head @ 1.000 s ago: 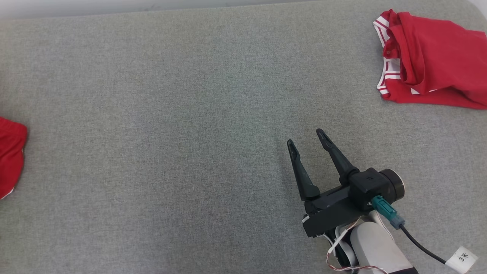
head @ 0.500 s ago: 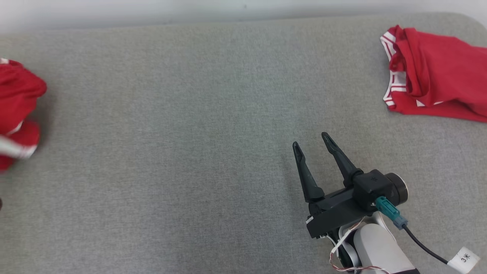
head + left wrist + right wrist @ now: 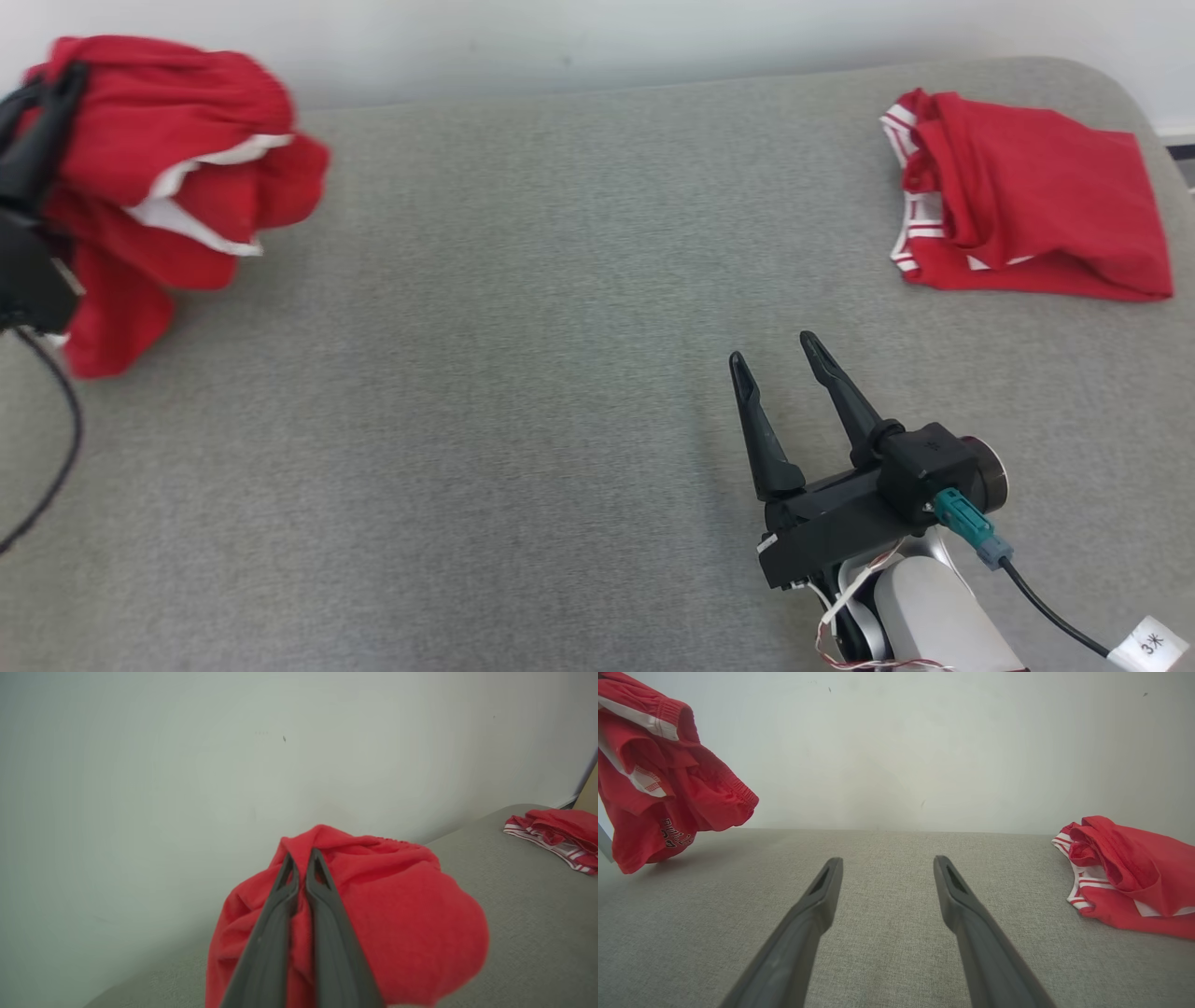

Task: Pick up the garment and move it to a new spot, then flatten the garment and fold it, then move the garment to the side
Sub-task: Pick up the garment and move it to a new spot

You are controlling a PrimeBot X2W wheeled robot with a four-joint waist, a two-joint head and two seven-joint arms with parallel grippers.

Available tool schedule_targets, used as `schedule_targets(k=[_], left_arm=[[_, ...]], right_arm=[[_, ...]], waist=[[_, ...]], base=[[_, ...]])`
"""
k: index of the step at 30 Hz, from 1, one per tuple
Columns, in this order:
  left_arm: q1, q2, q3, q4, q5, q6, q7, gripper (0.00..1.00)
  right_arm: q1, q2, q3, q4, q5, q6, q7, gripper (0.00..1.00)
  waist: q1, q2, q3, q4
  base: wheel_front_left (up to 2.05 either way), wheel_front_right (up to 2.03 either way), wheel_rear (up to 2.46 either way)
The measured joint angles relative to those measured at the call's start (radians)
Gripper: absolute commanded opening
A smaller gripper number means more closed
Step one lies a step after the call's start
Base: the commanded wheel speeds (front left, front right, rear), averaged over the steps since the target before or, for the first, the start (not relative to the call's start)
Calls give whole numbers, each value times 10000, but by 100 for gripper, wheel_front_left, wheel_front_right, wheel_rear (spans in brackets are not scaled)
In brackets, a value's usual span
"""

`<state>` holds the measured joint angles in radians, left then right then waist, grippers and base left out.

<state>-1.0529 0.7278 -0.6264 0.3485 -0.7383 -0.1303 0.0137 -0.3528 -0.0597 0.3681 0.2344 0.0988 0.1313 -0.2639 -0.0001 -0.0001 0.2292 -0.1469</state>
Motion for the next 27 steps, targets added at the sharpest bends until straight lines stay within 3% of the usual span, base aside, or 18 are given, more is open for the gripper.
schedule_targets(k=[6, 16, 27], left_arm=[[-117, -529, -418, -1300, 132, 90, 207, 0], [555, -1948, -1513, -2416, 332, 374, 238, 0], [2141, -3453, -2778, -897, 144, 261, -608, 0]], right_arm=[[111, 27, -186, -88, 27, 0, 0, 100], [221, 59, -372, -203, 69, 0, 0, 100], [353, 79, -435, -111, 48, 0, 0, 100]], waist=[[0, 0, -45, -482], [0, 0, 22, -1050], [2, 0, -28, -853]], base=[[0, 0, 0], [0, 0, 0], [0, 0, 0]])
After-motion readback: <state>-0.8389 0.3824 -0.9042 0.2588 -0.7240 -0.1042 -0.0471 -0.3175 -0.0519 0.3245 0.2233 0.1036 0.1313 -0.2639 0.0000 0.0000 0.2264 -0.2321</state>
